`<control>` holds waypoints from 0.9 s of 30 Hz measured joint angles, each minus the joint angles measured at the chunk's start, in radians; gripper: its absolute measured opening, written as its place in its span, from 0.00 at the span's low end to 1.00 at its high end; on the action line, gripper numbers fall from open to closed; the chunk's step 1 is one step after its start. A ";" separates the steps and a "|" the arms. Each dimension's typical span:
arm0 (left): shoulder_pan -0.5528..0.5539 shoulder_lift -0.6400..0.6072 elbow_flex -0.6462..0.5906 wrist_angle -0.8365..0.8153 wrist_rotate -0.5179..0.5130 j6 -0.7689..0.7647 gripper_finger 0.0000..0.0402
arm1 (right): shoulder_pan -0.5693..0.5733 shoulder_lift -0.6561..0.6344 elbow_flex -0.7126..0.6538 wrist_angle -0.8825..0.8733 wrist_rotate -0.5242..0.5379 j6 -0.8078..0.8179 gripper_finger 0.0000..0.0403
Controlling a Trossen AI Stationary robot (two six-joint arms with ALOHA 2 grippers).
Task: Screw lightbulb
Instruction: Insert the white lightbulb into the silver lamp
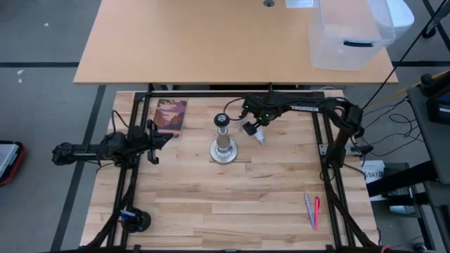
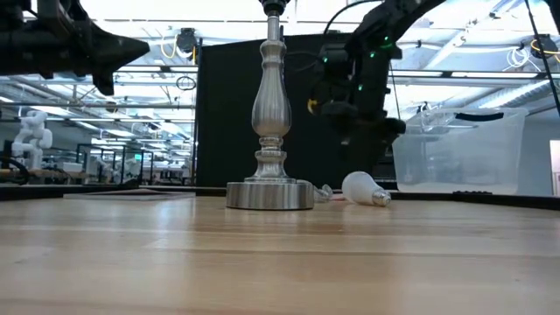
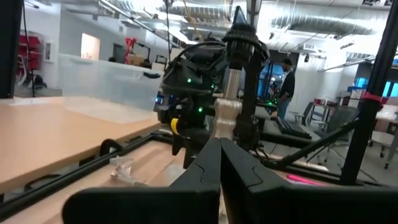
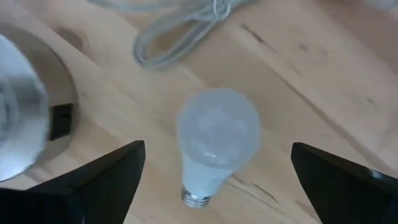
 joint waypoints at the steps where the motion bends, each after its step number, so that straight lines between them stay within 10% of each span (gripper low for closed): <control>1: 0.000 0.000 0.000 -0.004 0.000 0.000 0.00 | 0.000 0.014 0.000 -0.002 0.000 0.000 0.99; 16: 0.000 0.000 0.000 -0.024 0.000 -0.002 0.00 | 0.000 0.126 0.000 0.053 0.001 0.004 0.97; 27: 0.000 0.000 0.000 -0.024 0.000 -0.005 0.00 | -0.008 0.127 0.000 0.057 0.008 0.003 0.68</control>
